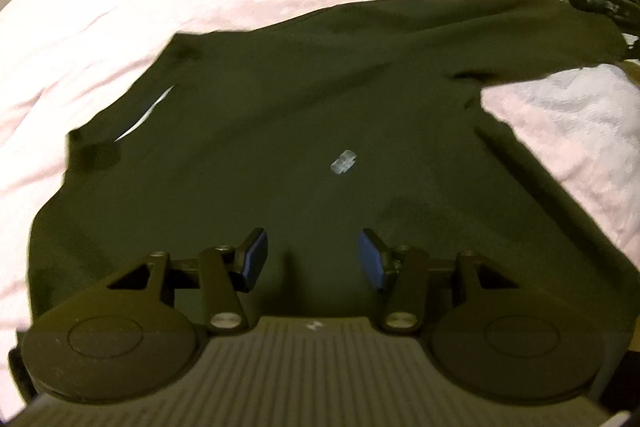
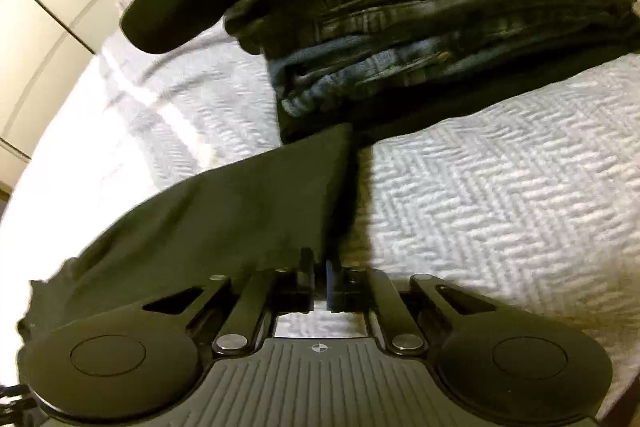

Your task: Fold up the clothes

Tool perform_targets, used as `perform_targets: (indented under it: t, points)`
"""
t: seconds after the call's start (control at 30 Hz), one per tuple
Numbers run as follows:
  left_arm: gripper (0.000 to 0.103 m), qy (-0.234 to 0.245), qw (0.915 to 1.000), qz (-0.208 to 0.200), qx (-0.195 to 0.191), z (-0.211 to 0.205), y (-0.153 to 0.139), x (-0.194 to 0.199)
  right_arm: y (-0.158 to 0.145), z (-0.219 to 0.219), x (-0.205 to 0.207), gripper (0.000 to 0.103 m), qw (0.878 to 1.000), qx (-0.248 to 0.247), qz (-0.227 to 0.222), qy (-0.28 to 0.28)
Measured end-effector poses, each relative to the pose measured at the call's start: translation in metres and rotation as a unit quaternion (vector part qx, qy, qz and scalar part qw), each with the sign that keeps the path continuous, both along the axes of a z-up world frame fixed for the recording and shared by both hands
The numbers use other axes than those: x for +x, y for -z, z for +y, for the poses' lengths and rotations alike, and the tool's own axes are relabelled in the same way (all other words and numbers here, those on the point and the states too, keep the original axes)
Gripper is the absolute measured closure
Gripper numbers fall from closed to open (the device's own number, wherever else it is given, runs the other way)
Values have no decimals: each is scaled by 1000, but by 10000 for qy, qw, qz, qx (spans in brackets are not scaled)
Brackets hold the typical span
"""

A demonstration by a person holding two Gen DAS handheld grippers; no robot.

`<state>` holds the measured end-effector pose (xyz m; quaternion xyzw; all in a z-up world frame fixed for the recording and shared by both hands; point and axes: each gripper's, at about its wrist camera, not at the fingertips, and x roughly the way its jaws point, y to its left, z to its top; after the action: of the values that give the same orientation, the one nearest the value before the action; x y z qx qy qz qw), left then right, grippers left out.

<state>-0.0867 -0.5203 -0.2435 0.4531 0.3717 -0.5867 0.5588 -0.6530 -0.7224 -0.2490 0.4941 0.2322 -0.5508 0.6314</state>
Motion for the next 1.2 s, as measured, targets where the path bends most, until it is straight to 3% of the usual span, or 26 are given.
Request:
perform_targets:
  t: [0.2,0.33,0.4,0.5,0.6,0.67,0.73,0.87,1.0,1.2]
  points:
    - [57,-645,9975,-265,-57,35,-19,34,-8,0,5,99,9960,-102,876,-149]
    - [57,-1106,9929,-436,-83,67,-32,53,-18,9,37,76,9799,-464,1942,-2]
    - [57,-1292,9905,-473,-70,87,-34,63,-26,21,56,72,9720,-743,2229,36]
    - [57,-1509,9877,-396,-49,117,-33,70,-27,43,97,72,9787,-893,1807,-386]
    - [57,-1636,9864,-182,-31,151,-30,77,-29,76,137,72,9874,-618,923,-1125]
    - [57,-1628,9867,-14,-26,173,-27,79,-24,102,164,72,9850,-312,421,-1645]
    - [57,-1616,9866,241,-25,197,-25,77,-18,131,185,72,9785,-58,219,-2051]
    - [57,-1402,9860,899,68,248,-15,69,-5,186,205,72,9704,353,305,-2370]
    - [57,-1282,9762,1744,136,283,1,52,-4,231,197,72,9750,630,483,-2077]
    - [61,-1412,9655,2185,116,291,21,28,-8,264,182,71,9753,858,698,-1913]
